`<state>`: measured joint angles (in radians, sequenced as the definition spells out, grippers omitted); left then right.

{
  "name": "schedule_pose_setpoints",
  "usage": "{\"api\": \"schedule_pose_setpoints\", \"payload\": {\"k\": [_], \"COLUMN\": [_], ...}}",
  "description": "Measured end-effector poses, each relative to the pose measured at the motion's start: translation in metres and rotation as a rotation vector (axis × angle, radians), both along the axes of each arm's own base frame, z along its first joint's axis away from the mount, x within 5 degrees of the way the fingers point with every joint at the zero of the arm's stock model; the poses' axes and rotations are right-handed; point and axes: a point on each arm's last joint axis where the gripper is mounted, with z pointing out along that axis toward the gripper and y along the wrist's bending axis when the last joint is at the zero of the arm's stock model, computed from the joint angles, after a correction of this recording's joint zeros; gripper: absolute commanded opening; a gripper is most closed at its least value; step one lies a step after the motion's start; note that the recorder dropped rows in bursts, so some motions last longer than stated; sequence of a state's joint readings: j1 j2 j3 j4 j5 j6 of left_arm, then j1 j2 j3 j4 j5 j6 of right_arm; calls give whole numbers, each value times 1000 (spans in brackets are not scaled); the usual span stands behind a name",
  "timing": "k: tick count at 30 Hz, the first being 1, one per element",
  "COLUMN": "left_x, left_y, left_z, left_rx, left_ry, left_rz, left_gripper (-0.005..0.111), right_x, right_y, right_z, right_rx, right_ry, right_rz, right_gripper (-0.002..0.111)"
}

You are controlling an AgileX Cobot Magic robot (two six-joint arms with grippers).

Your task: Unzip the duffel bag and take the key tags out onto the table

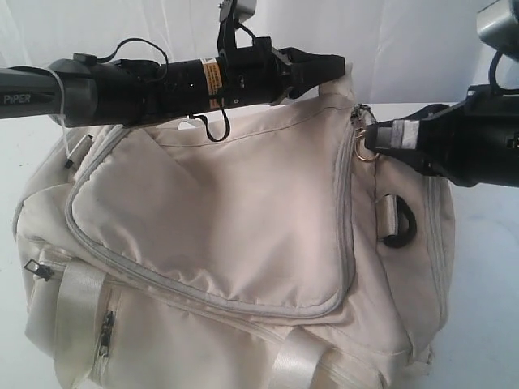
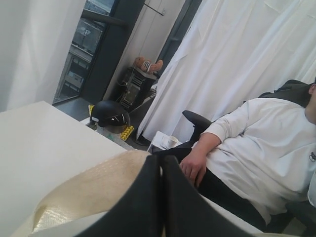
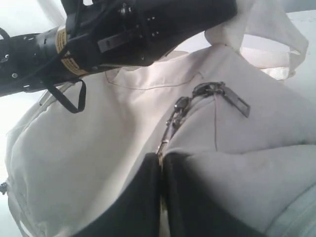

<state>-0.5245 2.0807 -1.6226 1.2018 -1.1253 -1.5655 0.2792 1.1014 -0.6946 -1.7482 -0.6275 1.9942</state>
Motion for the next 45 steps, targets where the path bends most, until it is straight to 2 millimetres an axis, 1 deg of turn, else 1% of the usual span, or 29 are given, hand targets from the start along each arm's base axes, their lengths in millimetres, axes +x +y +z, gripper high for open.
{"api": "schedule_pose_setpoints", "payload": {"k": [4, 12, 16, 18, 23, 28, 31, 34, 39, 43, 45], "left_x": [-1, 3, 3, 3, 3, 4, 7, 12, 29, 43, 47], "left_y": [0, 1, 1, 2, 2, 2, 6, 15, 36, 50, 53], "left_z": [3, 2, 1, 1, 1, 1, 1, 3, 7, 2, -4], "left_rx": [17, 40, 44, 45, 45, 48, 44, 27, -35, -69, -74], "left_ry": [-10, -5, -4, -4, -4, -3, -4, -3, 35, 81, 100], "left_rz": [14, 54, 59, 61, 62, 66, 72, 81, 164, 235, 251], "left_gripper": [0, 0, 0, 0, 0, 0, 0, 0, 0, 0, 0], "right_x": [-1, 6, 8, 6, -4, -12, -15, -17, -21, -26, -29], "right_y": [-2, -16, -19, -17, -7, -1, 1, 1, 0, 0, 1], "right_z": [3, 11, 12, 11, 11, 11, 11, 5, -12, -27, -31], "right_rx": [-1, -47, -57, -51, -8, 17, 27, 23, 10, 4, 7], "right_ry": [-22, -113, -126, -120, -78, -52, -42, -21, 36, 92, 112], "right_rz": [-19, -202, -242, -218, -64, 39, 78, 83, 82, 98, 119], "right_gripper": [1, 1, 0, 0, 0, 0, 0, 0, 0, 0, 0]}}
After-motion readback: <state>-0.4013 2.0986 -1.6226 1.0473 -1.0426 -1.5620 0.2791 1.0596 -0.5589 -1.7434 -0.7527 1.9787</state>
